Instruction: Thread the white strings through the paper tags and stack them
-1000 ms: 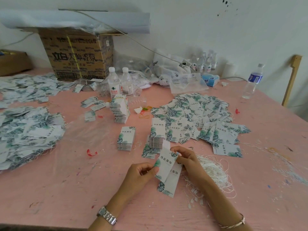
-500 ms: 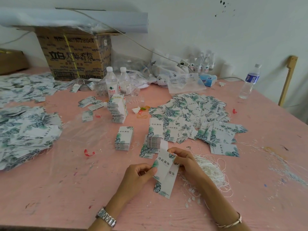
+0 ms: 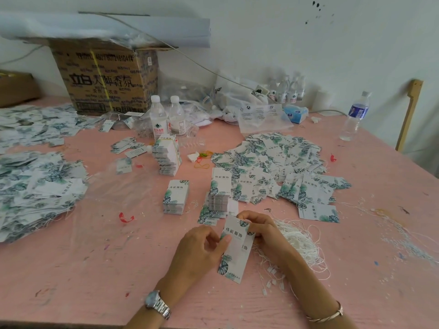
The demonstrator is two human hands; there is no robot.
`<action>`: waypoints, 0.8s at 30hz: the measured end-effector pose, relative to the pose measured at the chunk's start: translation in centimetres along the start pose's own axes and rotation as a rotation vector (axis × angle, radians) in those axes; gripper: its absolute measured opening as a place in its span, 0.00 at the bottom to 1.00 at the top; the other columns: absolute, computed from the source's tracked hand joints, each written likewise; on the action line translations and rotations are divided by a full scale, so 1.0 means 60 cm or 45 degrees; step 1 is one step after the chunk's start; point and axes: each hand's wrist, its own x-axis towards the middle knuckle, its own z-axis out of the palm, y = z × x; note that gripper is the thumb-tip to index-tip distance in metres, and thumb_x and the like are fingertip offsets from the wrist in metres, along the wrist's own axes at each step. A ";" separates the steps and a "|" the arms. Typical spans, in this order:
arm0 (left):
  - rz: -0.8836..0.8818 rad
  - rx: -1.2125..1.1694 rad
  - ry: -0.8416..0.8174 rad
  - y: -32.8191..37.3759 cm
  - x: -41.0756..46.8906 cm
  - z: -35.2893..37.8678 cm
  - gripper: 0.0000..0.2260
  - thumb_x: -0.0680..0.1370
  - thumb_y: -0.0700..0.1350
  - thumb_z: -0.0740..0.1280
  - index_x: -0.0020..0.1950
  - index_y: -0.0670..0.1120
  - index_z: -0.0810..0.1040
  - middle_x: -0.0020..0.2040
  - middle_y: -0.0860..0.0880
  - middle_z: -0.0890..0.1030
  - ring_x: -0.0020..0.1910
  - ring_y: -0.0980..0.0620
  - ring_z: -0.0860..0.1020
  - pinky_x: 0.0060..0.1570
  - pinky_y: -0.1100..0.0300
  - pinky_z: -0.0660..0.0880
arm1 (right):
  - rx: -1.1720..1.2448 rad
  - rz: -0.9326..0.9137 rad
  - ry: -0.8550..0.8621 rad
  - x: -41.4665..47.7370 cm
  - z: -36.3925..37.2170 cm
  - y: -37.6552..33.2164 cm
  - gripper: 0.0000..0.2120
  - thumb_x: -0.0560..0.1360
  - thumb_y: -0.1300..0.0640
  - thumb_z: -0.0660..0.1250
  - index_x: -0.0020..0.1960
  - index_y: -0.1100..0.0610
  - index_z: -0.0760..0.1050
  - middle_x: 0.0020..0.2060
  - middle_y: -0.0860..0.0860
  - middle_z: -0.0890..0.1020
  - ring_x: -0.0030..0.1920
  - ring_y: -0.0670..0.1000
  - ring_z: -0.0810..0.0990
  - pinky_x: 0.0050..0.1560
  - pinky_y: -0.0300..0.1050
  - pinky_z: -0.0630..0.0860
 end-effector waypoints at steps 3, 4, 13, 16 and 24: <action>0.098 0.091 0.147 0.010 0.003 0.008 0.18 0.76 0.65 0.64 0.55 0.54 0.75 0.47 0.60 0.74 0.45 0.64 0.73 0.42 0.69 0.69 | -0.034 -0.003 -0.003 0.001 -0.002 0.000 0.08 0.67 0.64 0.64 0.40 0.56 0.81 0.36 0.55 0.83 0.33 0.52 0.79 0.30 0.42 0.69; 0.158 0.073 0.222 0.015 0.006 0.011 0.16 0.77 0.62 0.65 0.57 0.53 0.75 0.47 0.59 0.73 0.45 0.64 0.72 0.42 0.68 0.68 | -0.039 -0.006 -0.005 0.001 -0.003 0.000 0.08 0.66 0.64 0.64 0.40 0.56 0.80 0.36 0.55 0.82 0.33 0.52 0.79 0.30 0.42 0.68; 0.553 0.164 0.506 0.030 0.035 0.025 0.07 0.79 0.52 0.69 0.51 0.51 0.84 0.46 0.55 0.77 0.45 0.56 0.76 0.45 0.57 0.70 | -0.085 0.001 0.006 0.000 -0.004 0.001 0.09 0.66 0.64 0.64 0.46 0.63 0.77 0.37 0.58 0.80 0.37 0.57 0.77 0.35 0.46 0.70; 0.577 0.164 0.536 0.023 0.034 0.030 0.07 0.78 0.51 0.69 0.48 0.49 0.83 0.45 0.55 0.78 0.45 0.55 0.77 0.45 0.58 0.69 | -0.064 -0.006 -0.017 0.000 -0.007 0.002 0.06 0.70 0.62 0.68 0.46 0.60 0.80 0.37 0.57 0.81 0.37 0.56 0.78 0.34 0.44 0.74; 0.317 -0.278 0.564 0.016 0.023 0.037 0.03 0.78 0.50 0.66 0.46 0.52 0.74 0.50 0.58 0.81 0.55 0.57 0.77 0.58 0.59 0.67 | 0.299 -0.014 0.053 0.018 -0.019 0.005 0.17 0.66 0.68 0.64 0.54 0.61 0.77 0.40 0.53 0.78 0.28 0.45 0.65 0.24 0.36 0.63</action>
